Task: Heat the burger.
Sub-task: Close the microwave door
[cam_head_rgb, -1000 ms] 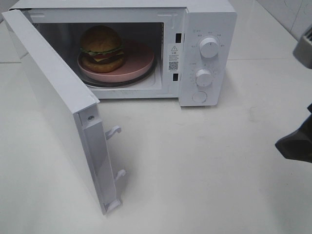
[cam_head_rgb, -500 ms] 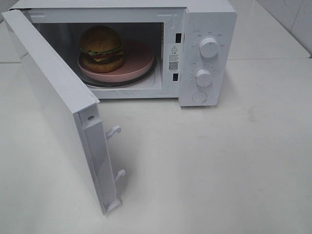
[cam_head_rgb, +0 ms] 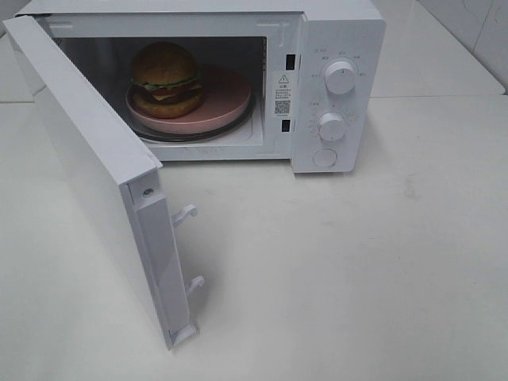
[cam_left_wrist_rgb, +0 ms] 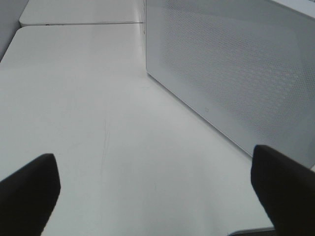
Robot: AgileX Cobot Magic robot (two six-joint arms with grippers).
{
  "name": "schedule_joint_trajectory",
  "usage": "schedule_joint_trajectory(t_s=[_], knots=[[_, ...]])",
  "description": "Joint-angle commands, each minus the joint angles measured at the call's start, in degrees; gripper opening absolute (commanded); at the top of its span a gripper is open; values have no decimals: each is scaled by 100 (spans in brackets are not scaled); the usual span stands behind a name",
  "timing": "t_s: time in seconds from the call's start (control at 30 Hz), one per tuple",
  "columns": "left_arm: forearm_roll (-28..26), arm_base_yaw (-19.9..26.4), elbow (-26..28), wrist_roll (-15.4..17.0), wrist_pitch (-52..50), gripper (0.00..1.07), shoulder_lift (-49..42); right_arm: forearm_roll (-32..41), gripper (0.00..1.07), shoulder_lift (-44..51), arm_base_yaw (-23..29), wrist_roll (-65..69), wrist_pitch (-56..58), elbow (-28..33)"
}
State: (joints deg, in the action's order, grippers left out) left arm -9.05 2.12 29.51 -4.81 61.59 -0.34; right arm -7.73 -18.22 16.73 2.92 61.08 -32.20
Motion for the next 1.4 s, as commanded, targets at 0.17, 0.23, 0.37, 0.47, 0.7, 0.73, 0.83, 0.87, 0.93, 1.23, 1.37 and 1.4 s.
schedule_joint_trajectory(t_s=[0.17,0.23,0.37,0.47,0.7,0.73,0.83,0.87,0.93,1.23,1.37,1.4], knots=[[-40,-17,0,-11,-52,98,-92,332,76,951,-688,-57,-327,332],[-40,-17,0,-11,-52,98,-92,390,76,1163,-842,-63,-395,367],[-40,-17,0,-11,-52,98,-92,395,76,1518,-1066,-74,-395,367],[-40,-17,0,-11,-52,98,-92,395,76,1684,-1157,-74,-395,367],[-40,-17,0,-11,-52,98,-92,418,76,2011,-1341,-109,-395,367],[-40,-17,0,-11,-52,98,-92,418,76,2011,-1341,-109,-395,367],[-40,-17,0,-11,-52,98,-92,418,76,2011,-1341,-103,-395,367],[-40,-17,0,-11,-52,98,-92,407,76,2011,-1341,-92,-395,367],[-40,-17,0,-11,-52,98,-92,407,76,2011,-1341,-92,-395,367],[-40,-17,0,-11,-52,98,-92,407,76,2011,-1341,-92,-395,367],[-40,-17,0,-11,-52,98,-92,407,76,2011,-1341,-92,-395,367],[-40,-17,0,-11,-52,98,-92,407,76,2011,-1341,-92,-395,367]])
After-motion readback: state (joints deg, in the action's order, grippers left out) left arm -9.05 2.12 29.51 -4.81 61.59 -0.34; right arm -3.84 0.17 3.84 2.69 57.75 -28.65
